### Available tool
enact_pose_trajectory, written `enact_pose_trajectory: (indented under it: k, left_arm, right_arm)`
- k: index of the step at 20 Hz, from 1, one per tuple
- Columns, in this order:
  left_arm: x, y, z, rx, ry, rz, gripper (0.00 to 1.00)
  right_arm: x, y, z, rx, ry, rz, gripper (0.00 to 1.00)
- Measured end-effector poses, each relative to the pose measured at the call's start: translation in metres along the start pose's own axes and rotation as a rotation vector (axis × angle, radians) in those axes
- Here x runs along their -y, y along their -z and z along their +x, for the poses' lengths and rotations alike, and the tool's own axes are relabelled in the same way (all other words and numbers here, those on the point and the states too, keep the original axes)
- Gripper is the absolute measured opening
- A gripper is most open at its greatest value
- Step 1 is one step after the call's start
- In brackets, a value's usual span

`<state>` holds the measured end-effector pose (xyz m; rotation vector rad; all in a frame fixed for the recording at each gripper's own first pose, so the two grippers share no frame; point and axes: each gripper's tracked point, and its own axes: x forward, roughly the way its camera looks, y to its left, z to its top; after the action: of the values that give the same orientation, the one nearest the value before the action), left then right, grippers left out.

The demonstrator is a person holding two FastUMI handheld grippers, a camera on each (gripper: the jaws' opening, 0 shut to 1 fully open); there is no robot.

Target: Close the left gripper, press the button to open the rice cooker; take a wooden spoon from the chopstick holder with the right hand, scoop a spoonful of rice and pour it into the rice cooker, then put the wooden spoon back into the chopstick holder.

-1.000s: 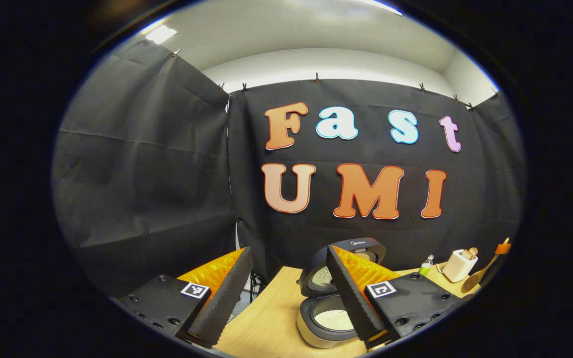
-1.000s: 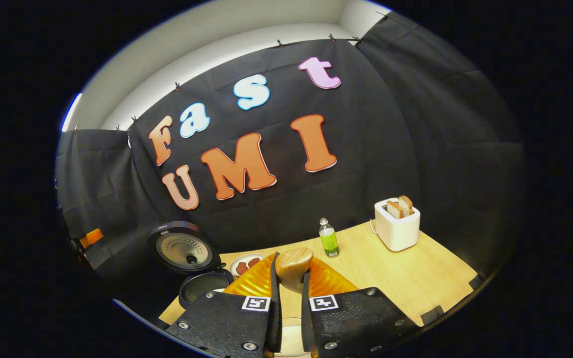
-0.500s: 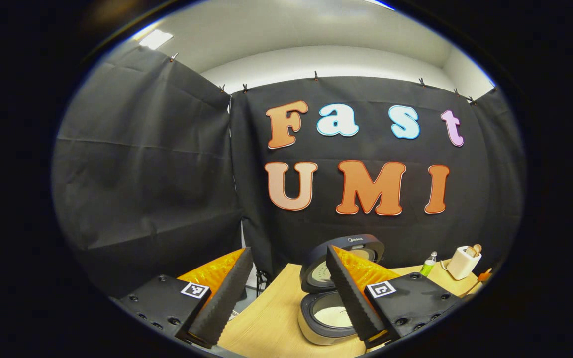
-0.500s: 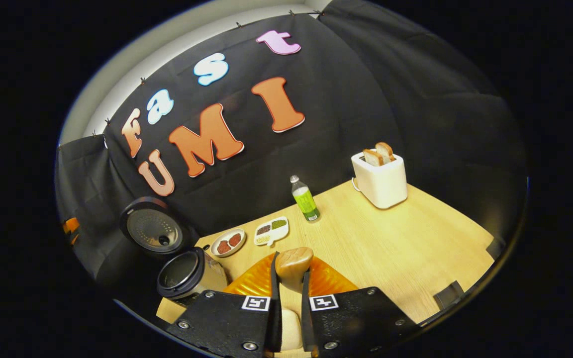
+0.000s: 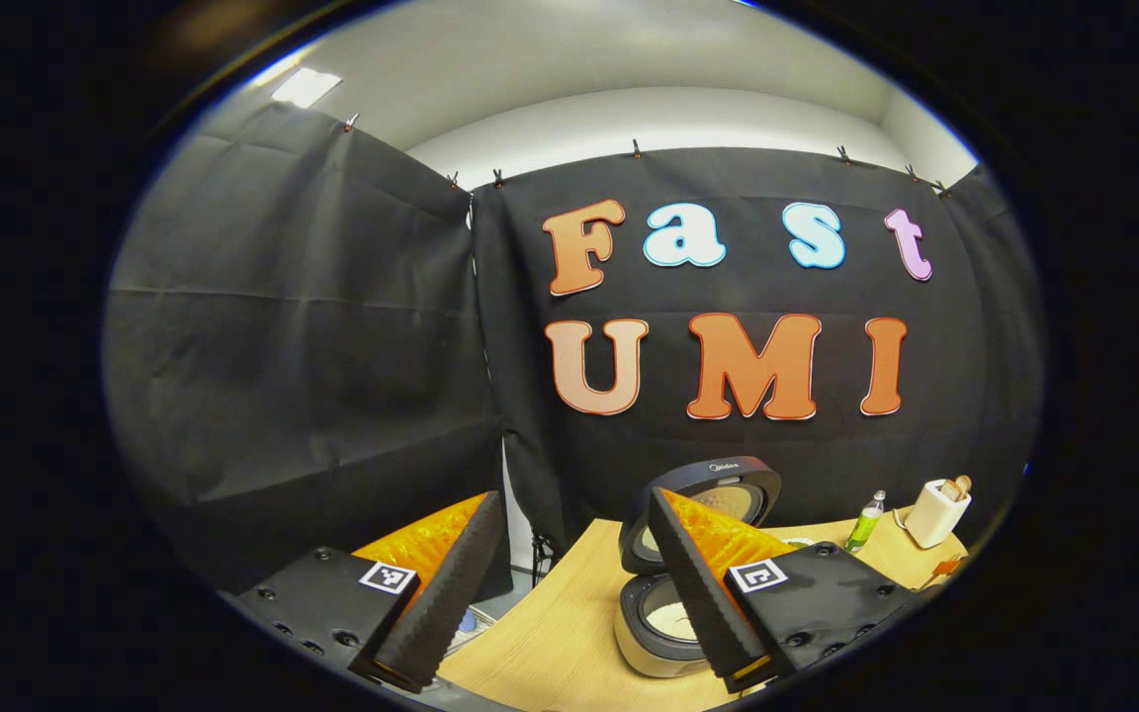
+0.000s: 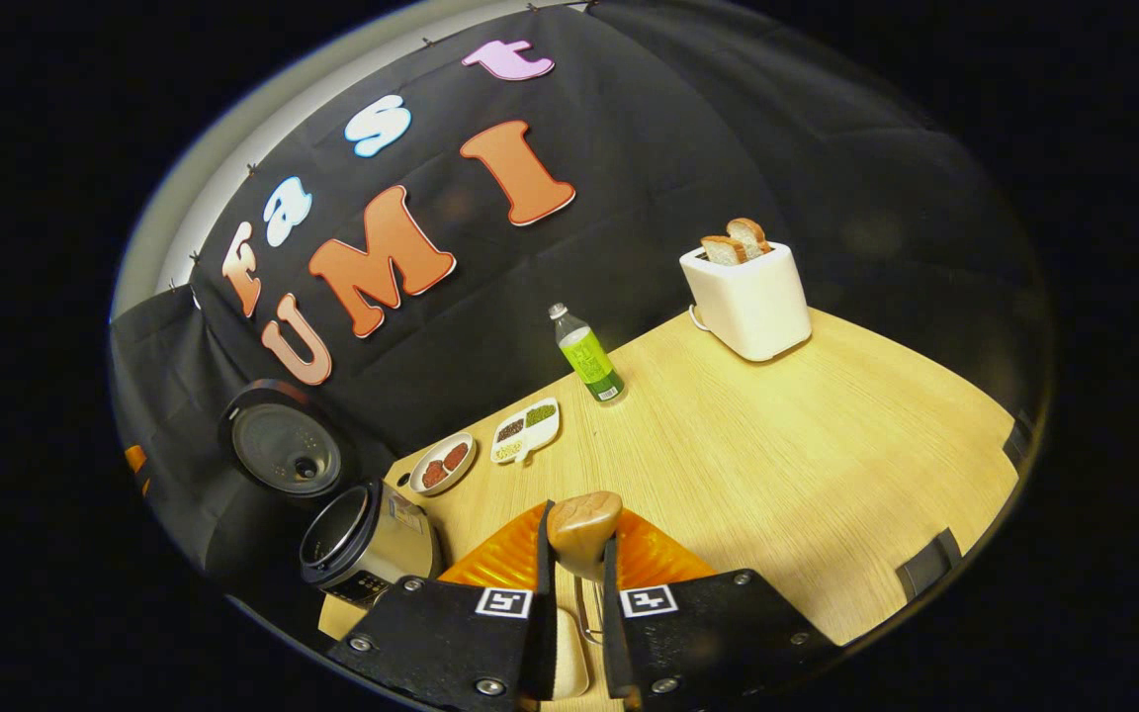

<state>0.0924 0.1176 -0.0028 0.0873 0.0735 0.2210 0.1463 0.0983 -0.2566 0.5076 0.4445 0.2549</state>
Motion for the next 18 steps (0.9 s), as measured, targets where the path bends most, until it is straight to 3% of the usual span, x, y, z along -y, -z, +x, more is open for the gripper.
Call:
enact_pose_trajectory:
  k: [3,4,6,8,9,18]
  left_arm:
    - [0.005,0.004,0.002,-0.006,0.007,-0.014,1.0]
    - [0.008,0.004,0.004,-0.008,0.014,-0.02,0.99]
    - [0.015,0.005,0.005,-0.009,0.03,-0.028,0.98]
    - [0.023,0.002,0.006,-0.001,0.044,-0.03,0.97]
    - [0.025,0.002,0.006,0.003,0.051,-0.032,0.97]
    - [0.051,0.006,0.023,0.002,0.107,-0.06,0.97]
  right_arm:
    - [0.007,-0.005,-0.009,-0.001,0.026,0.001,0.25]
    - [0.011,-0.008,-0.009,-0.001,0.048,-0.004,0.31]
    - [0.021,-0.021,-0.018,0.012,0.109,-0.046,0.67]
    - [0.027,-0.038,-0.031,0.026,0.156,-0.095,0.89]
    - [0.026,-0.047,-0.038,0.035,0.171,-0.12,0.94]
    - [-0.034,-0.178,-0.114,0.261,0.237,-0.375,0.95]
